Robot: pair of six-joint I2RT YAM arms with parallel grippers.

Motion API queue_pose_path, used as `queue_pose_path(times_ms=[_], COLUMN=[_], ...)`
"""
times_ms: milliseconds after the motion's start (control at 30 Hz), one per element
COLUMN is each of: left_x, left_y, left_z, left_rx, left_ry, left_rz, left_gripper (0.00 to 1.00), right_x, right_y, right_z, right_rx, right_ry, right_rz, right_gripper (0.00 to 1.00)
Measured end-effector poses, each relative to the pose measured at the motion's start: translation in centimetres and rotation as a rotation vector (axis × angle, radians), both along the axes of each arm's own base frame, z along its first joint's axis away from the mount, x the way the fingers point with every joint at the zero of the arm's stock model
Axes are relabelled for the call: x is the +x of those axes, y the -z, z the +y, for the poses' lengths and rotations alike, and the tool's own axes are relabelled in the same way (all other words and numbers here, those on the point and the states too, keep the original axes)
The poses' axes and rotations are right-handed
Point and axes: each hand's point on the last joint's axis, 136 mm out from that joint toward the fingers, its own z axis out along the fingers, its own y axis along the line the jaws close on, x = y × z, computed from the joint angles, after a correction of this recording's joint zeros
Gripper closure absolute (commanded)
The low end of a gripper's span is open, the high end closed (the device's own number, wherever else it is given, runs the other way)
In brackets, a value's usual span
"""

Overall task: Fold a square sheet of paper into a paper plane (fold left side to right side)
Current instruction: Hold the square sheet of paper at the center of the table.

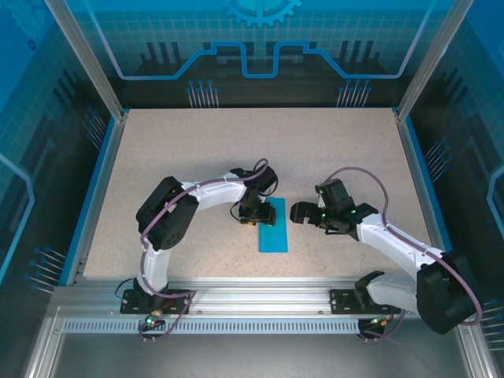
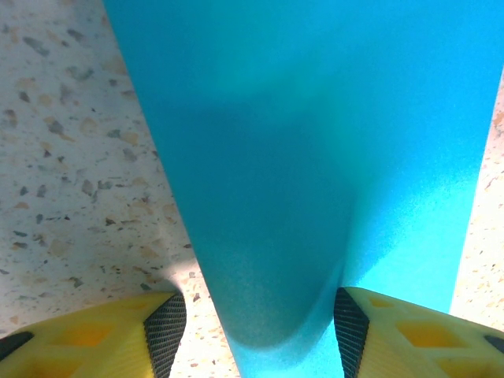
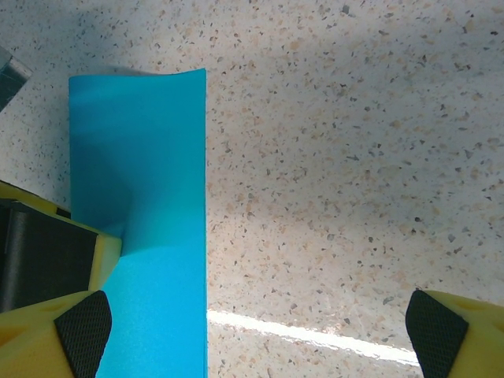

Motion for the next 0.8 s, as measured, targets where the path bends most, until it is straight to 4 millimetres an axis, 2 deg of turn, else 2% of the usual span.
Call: queue_pose_path(times_ms=[800], left_x=[0.03], left_y=[0.06], left_z=[-0.03], left_rx=[0.008], left_ry=[-0.005], left_rz=[0.011], left_gripper=[0.4], right_x=[-0.08], right_y=[0.41], right_z=[0.32], right_rx=[-0.002], right_ry=[-0.011], right_rz=[0.011], right_gripper=[0.0])
